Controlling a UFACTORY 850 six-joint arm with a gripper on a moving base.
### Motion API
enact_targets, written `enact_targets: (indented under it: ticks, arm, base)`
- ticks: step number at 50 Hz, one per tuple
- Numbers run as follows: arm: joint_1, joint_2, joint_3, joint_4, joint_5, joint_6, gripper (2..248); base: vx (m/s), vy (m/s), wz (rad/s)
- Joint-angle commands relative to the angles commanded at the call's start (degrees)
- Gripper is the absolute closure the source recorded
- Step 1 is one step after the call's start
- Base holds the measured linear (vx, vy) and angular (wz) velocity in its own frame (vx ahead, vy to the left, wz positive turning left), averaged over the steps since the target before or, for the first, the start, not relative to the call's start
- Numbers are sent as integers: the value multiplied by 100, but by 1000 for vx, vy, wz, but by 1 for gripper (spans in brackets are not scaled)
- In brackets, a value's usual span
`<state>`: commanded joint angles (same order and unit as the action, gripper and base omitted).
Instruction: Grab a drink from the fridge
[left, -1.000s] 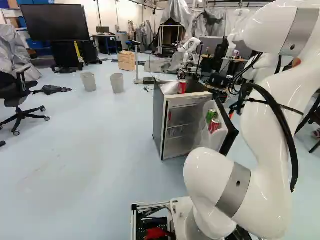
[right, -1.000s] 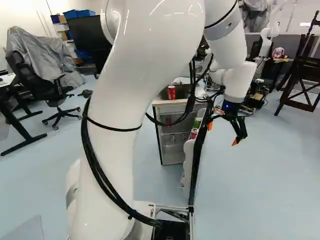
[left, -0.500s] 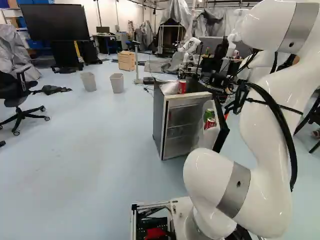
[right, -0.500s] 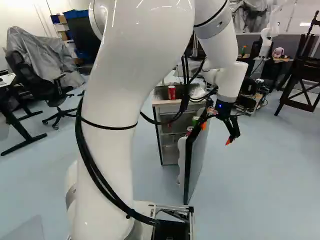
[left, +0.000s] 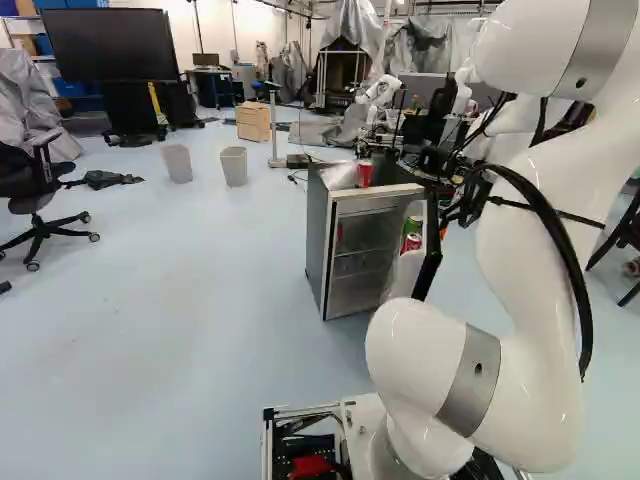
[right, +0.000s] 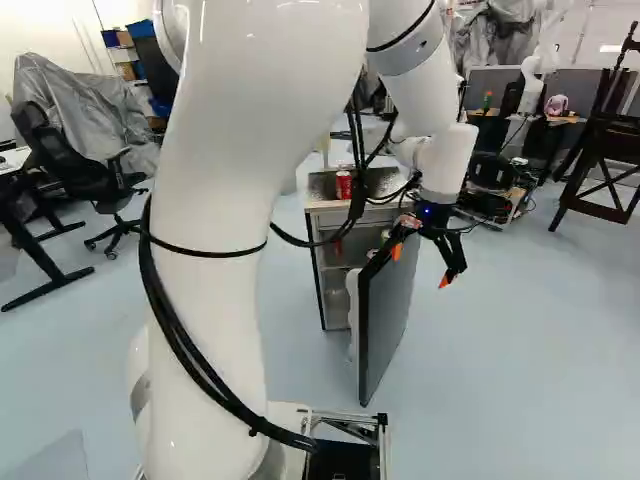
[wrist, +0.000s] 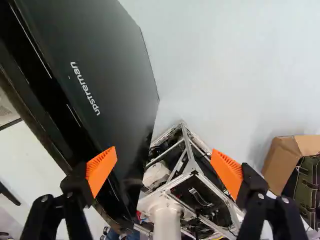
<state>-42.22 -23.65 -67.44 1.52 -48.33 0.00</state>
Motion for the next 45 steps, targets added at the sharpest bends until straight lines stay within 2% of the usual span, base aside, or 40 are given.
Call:
enact_targets:
  ticks: [45]
  arm:
    - [549,379,543,0,181,0,3]
  base:
    - [0,0,0]
